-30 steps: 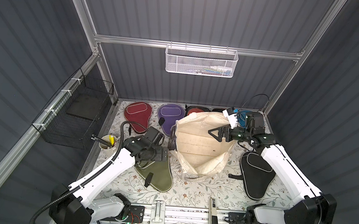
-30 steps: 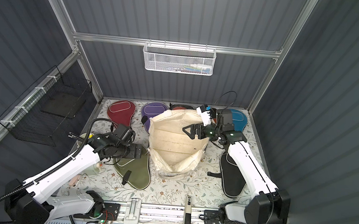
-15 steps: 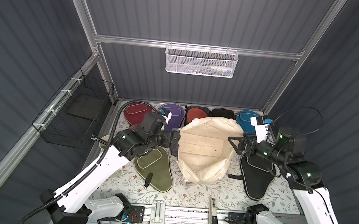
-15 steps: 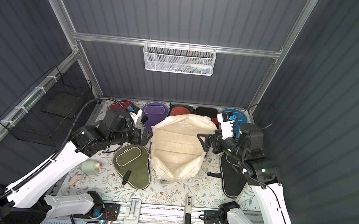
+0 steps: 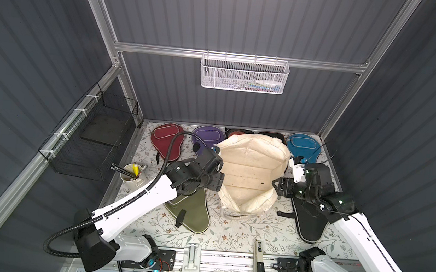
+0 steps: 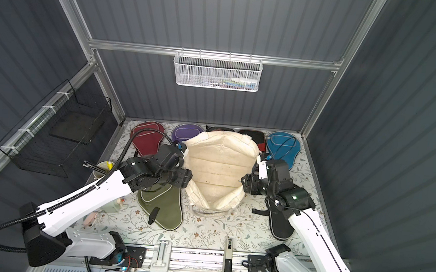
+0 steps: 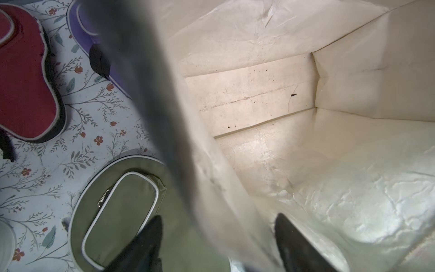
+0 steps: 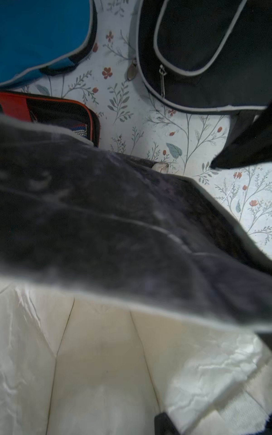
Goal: Remove the ping pong set from the canvas bag
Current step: Adjust the canvas bag at the center of the board.
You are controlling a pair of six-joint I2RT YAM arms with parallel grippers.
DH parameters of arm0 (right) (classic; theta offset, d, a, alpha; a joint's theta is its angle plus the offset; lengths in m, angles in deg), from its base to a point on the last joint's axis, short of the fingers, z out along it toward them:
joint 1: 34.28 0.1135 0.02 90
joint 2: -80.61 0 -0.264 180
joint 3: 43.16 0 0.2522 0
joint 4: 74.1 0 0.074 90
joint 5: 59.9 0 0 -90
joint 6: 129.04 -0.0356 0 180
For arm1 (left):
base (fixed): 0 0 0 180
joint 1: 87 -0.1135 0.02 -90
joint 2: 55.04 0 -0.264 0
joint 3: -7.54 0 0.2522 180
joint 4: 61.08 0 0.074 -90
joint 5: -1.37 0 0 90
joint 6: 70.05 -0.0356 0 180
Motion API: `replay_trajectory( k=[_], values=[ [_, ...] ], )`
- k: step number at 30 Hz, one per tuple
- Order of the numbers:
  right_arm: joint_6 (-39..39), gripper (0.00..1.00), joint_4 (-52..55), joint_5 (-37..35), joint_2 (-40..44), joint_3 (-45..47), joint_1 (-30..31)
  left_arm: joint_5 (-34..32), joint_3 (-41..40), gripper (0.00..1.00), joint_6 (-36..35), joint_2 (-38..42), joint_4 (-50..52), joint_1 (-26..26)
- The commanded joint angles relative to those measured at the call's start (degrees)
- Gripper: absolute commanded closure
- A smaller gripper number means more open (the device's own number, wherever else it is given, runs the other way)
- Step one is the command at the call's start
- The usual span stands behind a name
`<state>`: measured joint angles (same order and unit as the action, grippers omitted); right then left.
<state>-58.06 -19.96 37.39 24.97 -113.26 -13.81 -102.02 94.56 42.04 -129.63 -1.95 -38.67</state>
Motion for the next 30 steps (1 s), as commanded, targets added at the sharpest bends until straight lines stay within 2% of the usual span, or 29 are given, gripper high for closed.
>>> replay_trajectory(
  k=[1, 3, 4, 6, 11, 14, 16, 21, 26, 30],
  values=[
    [0.8, 0.65, -1.3, -0.9, -0.7, -2.7, 0.2, -0.7, 0.1, 0.65, 0.1, 1.5, -1.0, -0.2],
    [2.1, 0.85, 1.3, -1.4, 0.4, -4.3, 0.2, 0.1, 1.6, 0.94, -0.1, 1.5, -0.1, -0.2],
    [2.6, 0.91, 3.0, -1.9, 1.0, -5.2, 0.2, 0.3, 2.7, 1.0, -0.3, 1.5, 0.8, -0.2],
    [3.9, 1.0, 8.5, -2.4, 1.8, -8.9, 0.1, 2.1, 5.9, 1.0, -0.7, 1.1, 3.9, -0.2],
    [4.4, 1.0, 23.7, -0.7, 1.3, -19.6, -0.2, 12.4, 18.0, 1.0, -0.6, -1.7, 16.7, -0.3],
    [3.0, 1.0, 29.0, 1.8, 1.3, -21.8, -0.6, 18.4, 23.0, 1.0, -0.9, -3.8, 24.6, -0.2],
    [2.1, 1.0, 30.7, 2.7, 1.6, -20.8, -0.9, 21.4, 22.3, 1.0, -1.1, -3.6, 25.7, -0.1],
    [0.0, 1.0, 29.6, 4.0, 3.4, -14.6, -1.5, 26.9, 14.4, 1.0, -0.1, -1.9, 21.3, -0.1],
    [0.6, 0.99, 26.5, 3.1, 3.5, -10.5, -3.0, 26.1, 8.5, 1.0, 0.5, -0.8, 16.7, -0.2],
    [2.3, 1.0, 25.9, 1.1, 2.3, -10.9, -5.0, 25.8, 6.1, 1.0, 0.3, -1.5, 13.1, -0.2]
  ],
)
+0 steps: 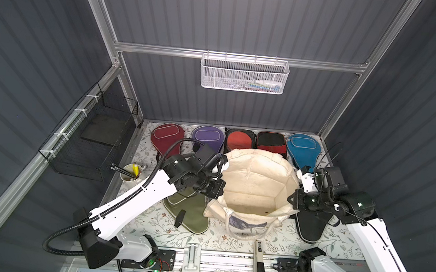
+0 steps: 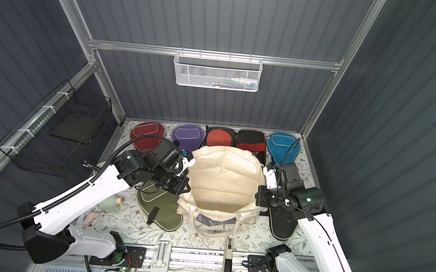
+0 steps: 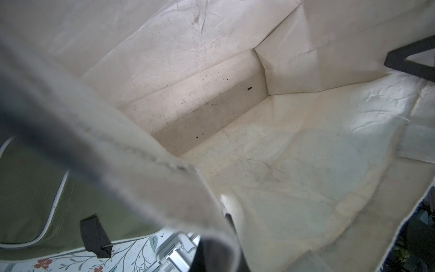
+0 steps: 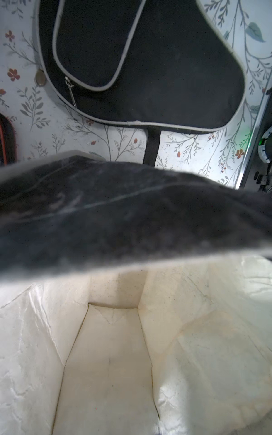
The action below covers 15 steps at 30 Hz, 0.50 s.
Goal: Remove the ping pong set from the canvas bag
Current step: Adjust the canvas bag at the center of the board.
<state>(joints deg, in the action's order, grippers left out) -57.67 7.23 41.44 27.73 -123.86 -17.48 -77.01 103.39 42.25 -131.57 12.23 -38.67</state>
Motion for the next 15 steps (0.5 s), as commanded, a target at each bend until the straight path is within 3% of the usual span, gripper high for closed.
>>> replay_trajectory(
  k=[1, 7, 15],
  values=[
    [2.4, 1.0, -1.1, -3.2, -0.6, -0.7, -1.8, 1.0, -2.8, 1.0, 0.1, 0.1, -1.1, -0.2],
    [5.4, 1.0, 0.9, -5.9, -1.6, -3.8, -4.4, 6.0, -3.2, 1.0, 1.0, -2.7, -6.4, -0.2],
    [5.5, 0.99, -1.6, -2.1, -3.0, -2.0, -5.3, 4.1, -3.3, 1.0, 1.2, -1.3, -3.0, -0.2]
  ],
)
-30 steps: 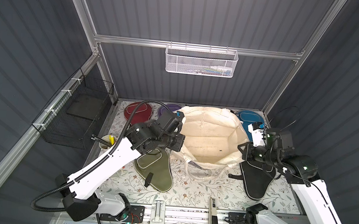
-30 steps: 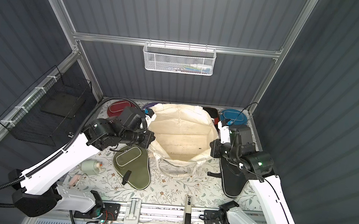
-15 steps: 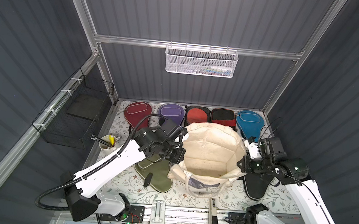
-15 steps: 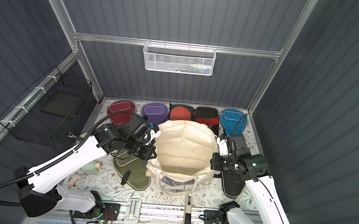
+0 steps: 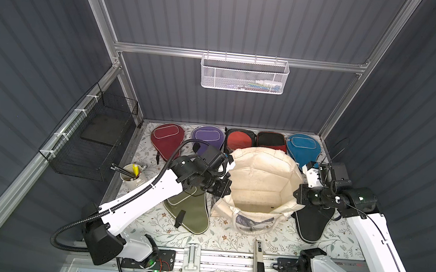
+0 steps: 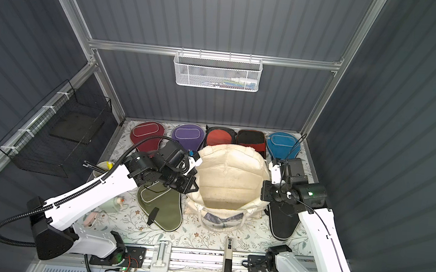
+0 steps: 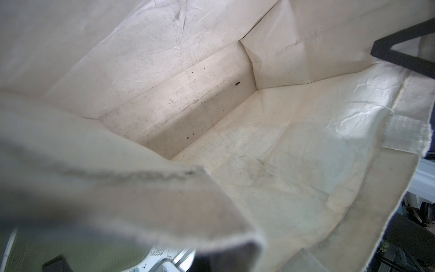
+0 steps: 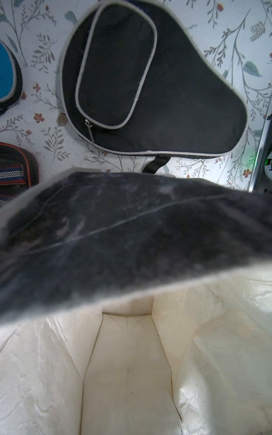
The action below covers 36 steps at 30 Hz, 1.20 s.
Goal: Remove the ping pong set from the canvas bag
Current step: Adjust the canvas bag at the center of the board, then reset both arms
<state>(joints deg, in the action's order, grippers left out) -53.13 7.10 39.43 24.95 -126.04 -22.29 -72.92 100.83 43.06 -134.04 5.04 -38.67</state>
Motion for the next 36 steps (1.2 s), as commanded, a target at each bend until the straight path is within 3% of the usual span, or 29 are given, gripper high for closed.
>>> replay_trajectory(
  k=[1, 10, 15, 16, 19, 20, 22, 24, 25, 28, 31, 34, 36],
  values=[
    [0.7, 0.99, -1.9, 0.7, -0.3, 0.6, -0.5, -0.5, -0.8, 1.0, 0.5, 1.8, 5.3, -0.2],
    [-0.1, 0.94, -4.8, 4.4, -1.2, 3.0, -0.4, -7.2, 1.8, 1.0, -1.4, 5.7, 19.2, -0.4],
    [0.3, 0.79, -4.6, 4.2, -1.2, 2.2, -0.5, -5.5, 2.0, 1.0, -1.9, 4.7, 16.5, -0.4],
    [0.4, 0.68, -4.6, 4.1, -1.1, 1.8, -0.4, -5.2, 1.9, 0.91, -2.0, 4.3, 15.8, -0.4],
    [0.9, 0.49, -4.3, 3.4, -1.0, 0.2, -0.5, -6.4, 4.0, 0.32, -3.5, 2.7, 15.8, -0.4],
    [1.0, 0.43, -4.2, 2.7, -0.8, -0.8, -0.5, -7.8, 5.6, 0.18, -4.2, 2.4, 16.1, -0.4],
    [1.5, 0.32, -3.8, 1.5, -0.5, -3.5, -0.5, -11.5, 9.7, 0.0, -5.9, 1.6, 16.8, -0.5],
    [1.6, 0.16, -3.5, -1.5, -0.3, -7.4, -0.6, -16.4, 14.6, 0.0, -7.9, 1.2, 17.8, -0.6],
    [1.5, 0.02, -4.1, -3.4, 0.4, -9.4, -0.6, -20.2, 17.5, 0.0, -8.7, 1.0, 18.1, -0.7],
    [2.2, 0.01, -6.5, -8.2, 0.6, -14.9, -3.1, -33.5, 22.9, 0.0, -10.4, 3.0, 14.6, -1.1],
    [3.1, 0.01, -11.7, -4.3, -1.0, -16.4, -9.8, -46.2, 15.8, 0.0, -13.6, 11.4, -2.3, -4.0],
    [1.9, 0.01, -21.6, -0.2, -2.3, -10.6, -16.5, -47.1, 5.4, 0.0, -15.8, 15.9, -14.8, -12.4],
    [1.8, 0.01, -31.0, -0.5, -2.0, -3.7, -18.7, -48.9, -2.2, 0.0, -17.0, 15.6, -18.4, -15.3]
  ],
)
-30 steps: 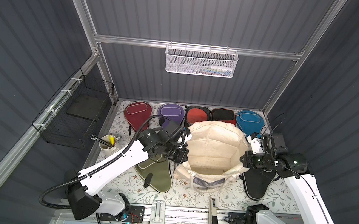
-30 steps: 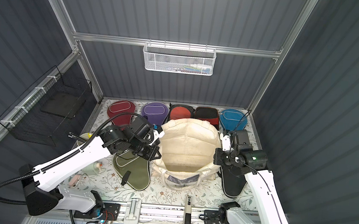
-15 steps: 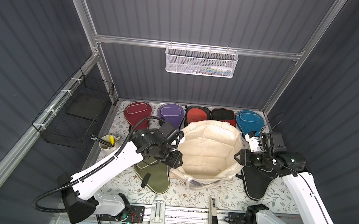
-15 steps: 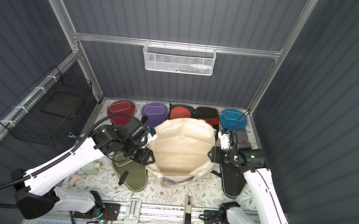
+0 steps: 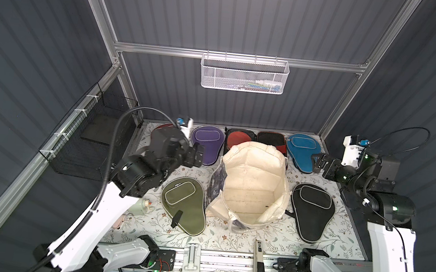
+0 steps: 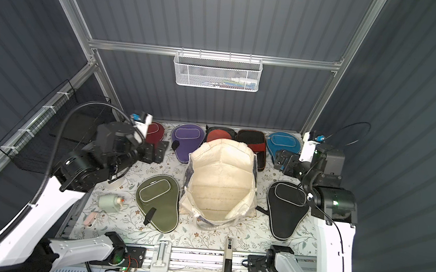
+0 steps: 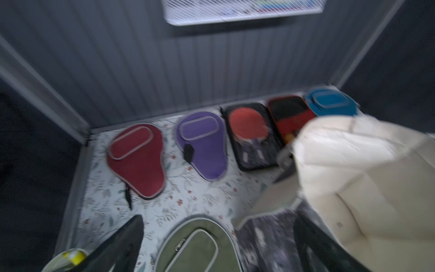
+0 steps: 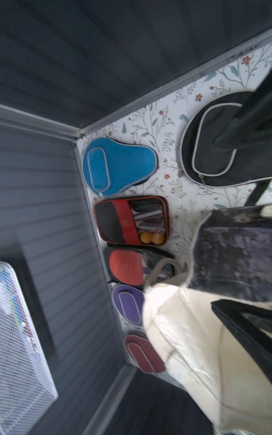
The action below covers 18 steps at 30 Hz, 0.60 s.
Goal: Remove the ping pong set from the canvas bag
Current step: Reset both arms
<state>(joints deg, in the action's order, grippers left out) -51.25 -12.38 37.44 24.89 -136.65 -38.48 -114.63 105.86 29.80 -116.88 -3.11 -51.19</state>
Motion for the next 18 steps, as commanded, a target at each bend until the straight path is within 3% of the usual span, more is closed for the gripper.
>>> replay_trajectory(
  k=[1, 6, 13, 18],
  values=[
    [0.1, 0.01, -16.6, 0.5, -1.6, 11.3, -3.3, -6.5, -10.6, 0.0, -4.3, -2.0, -12.7, -3.9],
    [0.0, 0.01, -36.8, -6.5, 0.0, 27.8, -3.3, 7.8, -24.0, 0.0, -1.2, -4.2, -25.3, -15.1],
    [3.1, 0.01, -69.0, -4.7, -1.0, 51.9, -3.3, 5.5, -39.0, 0.0, -3.8, -7.2, -48.3, -20.9],
    [4.4, 0.01, -82.3, -4.7, -9.4, 57.3, -1.0, 6.2, -45.2, 0.0, -5.3, -11.6, -59.0, -24.8]
  ],
)
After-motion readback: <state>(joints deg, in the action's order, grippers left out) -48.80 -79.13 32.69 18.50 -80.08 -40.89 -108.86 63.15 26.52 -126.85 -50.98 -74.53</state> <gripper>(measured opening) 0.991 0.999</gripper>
